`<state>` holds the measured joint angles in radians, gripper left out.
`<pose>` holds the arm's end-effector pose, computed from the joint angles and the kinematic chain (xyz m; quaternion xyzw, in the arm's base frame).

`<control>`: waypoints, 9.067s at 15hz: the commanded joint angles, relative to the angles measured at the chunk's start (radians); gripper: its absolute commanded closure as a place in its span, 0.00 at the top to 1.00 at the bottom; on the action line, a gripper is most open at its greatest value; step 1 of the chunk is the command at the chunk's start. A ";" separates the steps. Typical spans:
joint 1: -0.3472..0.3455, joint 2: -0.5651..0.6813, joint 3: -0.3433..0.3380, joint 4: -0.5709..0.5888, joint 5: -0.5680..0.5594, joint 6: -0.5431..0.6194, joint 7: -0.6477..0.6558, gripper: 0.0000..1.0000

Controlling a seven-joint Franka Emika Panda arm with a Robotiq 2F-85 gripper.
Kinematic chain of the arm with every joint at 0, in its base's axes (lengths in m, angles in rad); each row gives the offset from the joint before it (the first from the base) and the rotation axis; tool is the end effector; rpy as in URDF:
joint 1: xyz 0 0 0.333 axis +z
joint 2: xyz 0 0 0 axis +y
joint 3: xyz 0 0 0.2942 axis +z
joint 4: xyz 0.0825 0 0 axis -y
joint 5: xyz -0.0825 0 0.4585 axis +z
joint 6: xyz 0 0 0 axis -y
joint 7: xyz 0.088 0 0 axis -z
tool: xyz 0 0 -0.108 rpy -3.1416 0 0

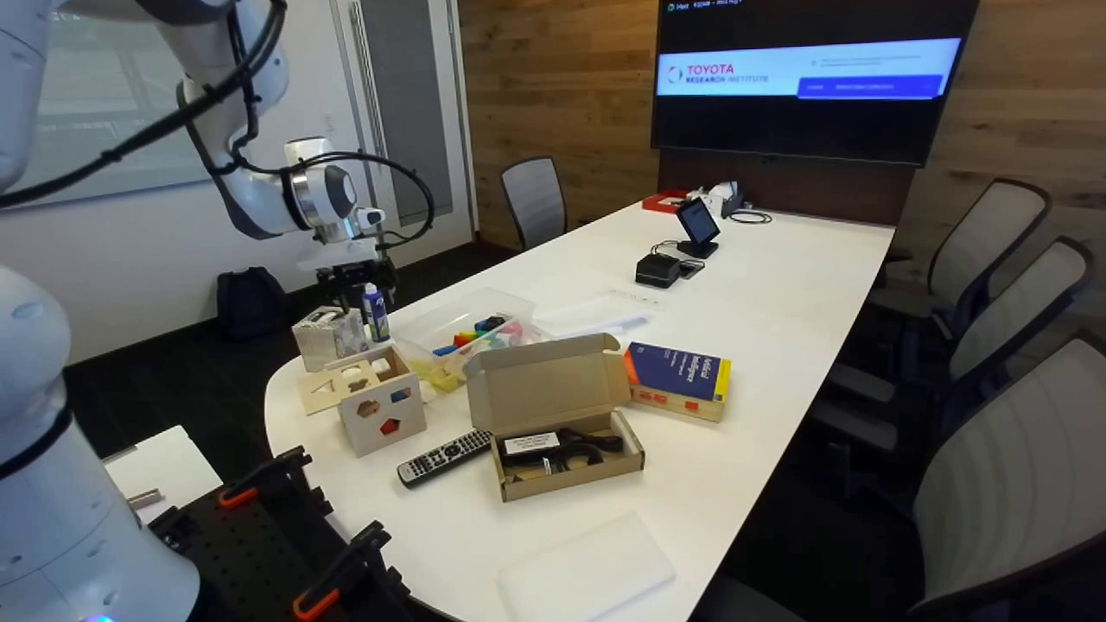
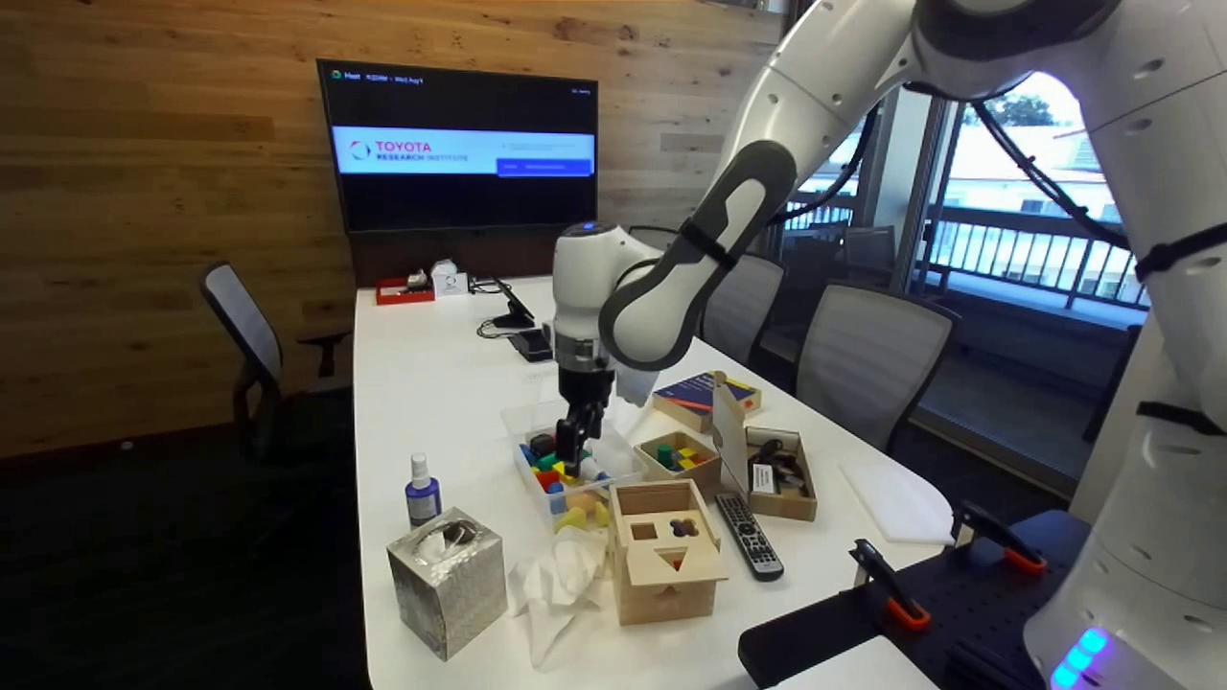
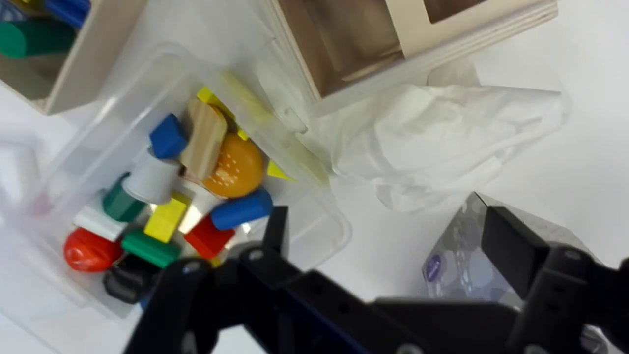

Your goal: Use paper towel to wipe the remote

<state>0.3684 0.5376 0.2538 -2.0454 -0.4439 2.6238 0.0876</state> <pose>0.5010 0.3812 0.1050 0.9039 0.4229 0.0536 0.0354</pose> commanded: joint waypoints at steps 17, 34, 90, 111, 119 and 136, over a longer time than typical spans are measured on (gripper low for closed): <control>0.332 0.383 -0.214 0.368 0.281 -0.169 0.403 1.00; 0.297 0.578 -0.198 0.641 0.323 -0.374 0.365 0.21; -0.128 0.158 -0.324 -0.267 -0.265 0.322 0.902 0.00; -0.291 0.099 -0.159 -0.441 -0.149 0.329 0.983 0.00; -0.117 0.158 -0.347 -0.278 -0.200 0.293 1.038 0.00; -0.054 0.176 -0.408 -0.317 0.056 0.392 0.803 0.00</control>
<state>0.3227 0.7506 -0.1806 -2.2845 -0.5071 2.9756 0.9985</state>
